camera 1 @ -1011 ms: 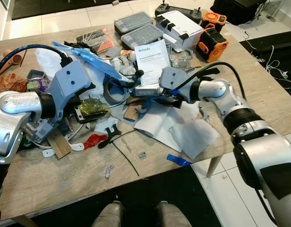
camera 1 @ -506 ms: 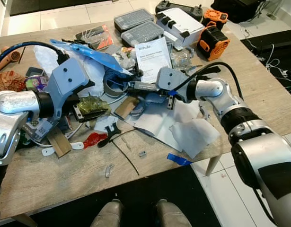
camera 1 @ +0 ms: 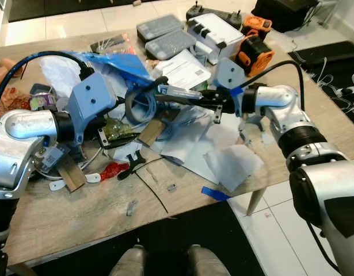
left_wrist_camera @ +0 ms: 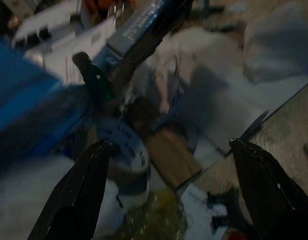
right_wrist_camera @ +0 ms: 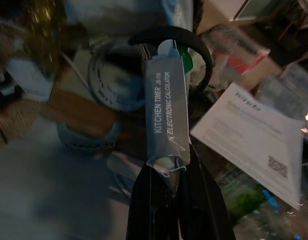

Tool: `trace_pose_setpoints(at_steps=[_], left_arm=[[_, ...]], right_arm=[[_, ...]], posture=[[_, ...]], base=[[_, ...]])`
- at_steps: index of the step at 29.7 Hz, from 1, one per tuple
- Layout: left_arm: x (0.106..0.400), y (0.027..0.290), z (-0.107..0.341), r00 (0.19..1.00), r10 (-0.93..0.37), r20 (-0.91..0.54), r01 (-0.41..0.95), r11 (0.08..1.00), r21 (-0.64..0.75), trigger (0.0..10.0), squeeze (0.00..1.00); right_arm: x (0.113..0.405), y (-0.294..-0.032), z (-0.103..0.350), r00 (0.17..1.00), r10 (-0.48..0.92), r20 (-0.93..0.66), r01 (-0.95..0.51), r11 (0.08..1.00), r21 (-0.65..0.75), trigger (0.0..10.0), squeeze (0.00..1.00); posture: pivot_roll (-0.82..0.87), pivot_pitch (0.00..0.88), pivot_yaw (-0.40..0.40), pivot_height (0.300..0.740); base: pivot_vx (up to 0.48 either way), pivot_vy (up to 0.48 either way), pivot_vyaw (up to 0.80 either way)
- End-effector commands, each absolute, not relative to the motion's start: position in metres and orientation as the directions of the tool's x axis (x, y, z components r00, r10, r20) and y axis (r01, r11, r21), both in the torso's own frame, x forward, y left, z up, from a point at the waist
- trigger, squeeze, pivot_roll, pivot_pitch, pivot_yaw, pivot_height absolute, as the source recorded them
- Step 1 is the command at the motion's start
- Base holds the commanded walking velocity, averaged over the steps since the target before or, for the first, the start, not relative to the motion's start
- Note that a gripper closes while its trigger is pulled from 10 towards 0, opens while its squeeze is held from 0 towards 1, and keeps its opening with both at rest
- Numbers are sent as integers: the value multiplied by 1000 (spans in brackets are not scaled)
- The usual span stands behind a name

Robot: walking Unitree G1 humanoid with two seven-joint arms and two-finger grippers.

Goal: Picking trash to rubbish bin

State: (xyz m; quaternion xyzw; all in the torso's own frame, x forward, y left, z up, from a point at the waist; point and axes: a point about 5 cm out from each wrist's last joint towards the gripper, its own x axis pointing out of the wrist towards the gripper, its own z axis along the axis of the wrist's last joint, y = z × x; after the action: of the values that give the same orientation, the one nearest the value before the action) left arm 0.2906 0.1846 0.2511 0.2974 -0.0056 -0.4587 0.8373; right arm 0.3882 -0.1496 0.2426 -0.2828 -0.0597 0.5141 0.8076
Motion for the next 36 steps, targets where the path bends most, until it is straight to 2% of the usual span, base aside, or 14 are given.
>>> trace_pose_setpoints(at_steps=[1, 10, 16, 24, 28, 29, 30, 31, 32, 33, 36], left_arm=[[289, 181, 249, 551, -798, -246, 780, 387, 492, 10000, 0], [295, 183, 243, 561, -813, -157, 758, 428, 492, 10000, 0], [289, 169, 221, 526, -840, -134, 799, 434, 418, 10000, 0], [294, 160, 212, 575, -817, -31, 768, 527, 365, 10000, 0], [297, 143, 219, 608, -775, 169, 732, 631, 257, 10000, 0], [296, 140, 219, 623, -753, 214, 721, 658, 216, 10000, 0], [295, 138, 218, 633, -737, 238, 713, 674, 191, 10000, 0], [295, 137, 215, 653, -712, 259, 700, 698, 152, 10000, 0], [295, 136, 213, 666, -694, 272, 690, 712, 127, 10000, 0], [299, 135, 205, 715, -641, 280, 649, 757, 75, 10000, 0], [304, 133, 196, 758, -588, 282, 606, 795, 29, 10000, 0]], right_arm=[[388, -152, 250, 457, 875, -158, -799, 326, -505, 0, 0], [386, -151, 265, 362, 932, -5, -862, 332, -384, 0, 0], [381, -150, 252, 356, 934, 20, -863, 337, -375, 0, 0], [377, -151, 240, 432, 889, 149, -825, 457, -332, 0, 0], [370, -139, 232, 501, 836, 223, -760, 549, -348, 0, 0], [367, -138, 229, 532, 811, 243, -733, 585, -348, 6941, 0], [365, -137, 227, 553, 793, 257, -714, 610, -345, 6941, 0], [361, -137, 223, 587, 761, 276, -686, 649, -329, 10000, 0], [359, -137, 220, 609, 739, 288, -668, 673, -318, 10000, 0], [354, -138, 208, 680, 673, 289, -603, 739, -302, 10000, 0], [348, -140, 193, 733, 624, 270, -554, 779, -295, 10000, 0]], posture=[[32, 0, -47, 740], [36, 0, -87, 740], [17, 0, -73, 740], [-8, 0, -66, 740], [-12, 0, -74, 740], [-13, 0, -75, 740], [-13, 0, -75, 740], [-19, 0, -75, 740], [-19, 0, -75, 740], [-26, 0, -74, 740], [-33, 0, -67, 740]], base=[[0, 0, 0], [0, 0, 0], [0, 0, 0], [0, 0, 0], [0, 0, 0], [0, 0, 0], [0, 0, 0], [0, 0, 0], [0, 0, 0], [0, 0, 0], [0, 0, 0]])
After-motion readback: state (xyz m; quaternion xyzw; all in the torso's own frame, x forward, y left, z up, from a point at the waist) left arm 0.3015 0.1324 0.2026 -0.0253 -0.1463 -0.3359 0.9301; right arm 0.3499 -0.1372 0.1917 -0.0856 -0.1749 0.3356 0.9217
